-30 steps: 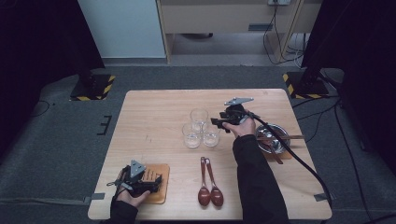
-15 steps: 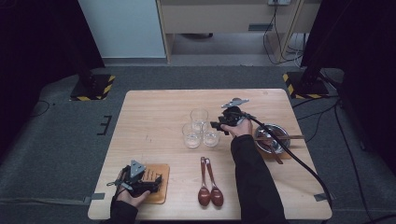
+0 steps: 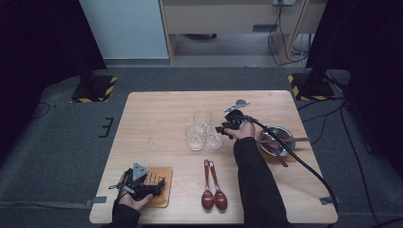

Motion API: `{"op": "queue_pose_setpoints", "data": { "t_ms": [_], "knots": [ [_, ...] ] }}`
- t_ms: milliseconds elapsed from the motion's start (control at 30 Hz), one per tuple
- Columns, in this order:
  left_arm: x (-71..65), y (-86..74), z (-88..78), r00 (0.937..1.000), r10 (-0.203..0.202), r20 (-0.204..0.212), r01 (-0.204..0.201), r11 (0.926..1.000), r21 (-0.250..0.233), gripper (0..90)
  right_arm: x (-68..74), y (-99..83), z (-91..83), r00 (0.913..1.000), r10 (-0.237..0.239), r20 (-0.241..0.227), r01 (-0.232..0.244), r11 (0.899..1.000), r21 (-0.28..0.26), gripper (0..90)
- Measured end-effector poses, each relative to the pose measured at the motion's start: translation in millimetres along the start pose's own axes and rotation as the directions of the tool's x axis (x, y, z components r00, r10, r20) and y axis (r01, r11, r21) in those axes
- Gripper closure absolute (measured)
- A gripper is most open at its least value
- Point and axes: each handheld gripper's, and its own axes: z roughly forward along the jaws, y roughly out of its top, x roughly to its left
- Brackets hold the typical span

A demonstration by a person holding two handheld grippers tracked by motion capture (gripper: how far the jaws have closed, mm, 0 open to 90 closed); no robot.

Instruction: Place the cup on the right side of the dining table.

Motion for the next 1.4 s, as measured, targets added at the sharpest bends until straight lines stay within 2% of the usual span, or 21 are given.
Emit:
{"op": "queue_pose_setpoints", "data": {
  "t_ms": [400, 600, 1100, 1167, 1267, 1400],
  "knots": [
    [0.0, 0.0, 0.0, 1.0000, 0.000, 0.001, 0.000, 1.0000, 0.000, 1.1, -2.6, -2.1, 9.8, 0.9999, 0.014, -0.003, -0.014, 0.999, 0.039, 68.9],
    [0.1, 0.0, 0.0, 1.0000, 0.000, 0.001, 0.000, 1.0000, 0.000, 1.1, -3.6, -2.2, 16.7, 0.9995, 0.031, -0.009, -0.031, 0.999, 0.030, 75.7],
    [0.1, 0.0, 0.0, 1.0000, 0.000, 0.001, 0.000, 1.0000, 0.000, 1.1, -1.5, 3.5, 19.7, 1.0000, 0.002, 0.003, -0.002, 0.997, 0.082, 77.4],
    [0.1, 0.1, 0.1, 1.0000, 0.000, 0.001, 0.000, 1.0000, 0.000, 1.1, -1.3, 4.2, 19.4, 0.9999, -0.012, 0.012, 0.011, 0.996, 0.089, 78.7],
    [0.1, 0.2, 0.2, 1.0000, 0.000, 0.002, 0.000, 1.0000, 0.000, 1.1, -2.7, 4.7, 16.6, 0.9996, -0.004, 0.028, 0.001, 0.995, 0.101, 81.0],
    [0.2, 0.2, 0.2, 1.0000, 0.000, 0.003, 0.000, 1.0000, 0.000, 1.1, -4.6, 2.3, 15.0, 0.9997, 0.000, 0.024, -0.002, 0.997, 0.083, 81.2]
  ]
}}
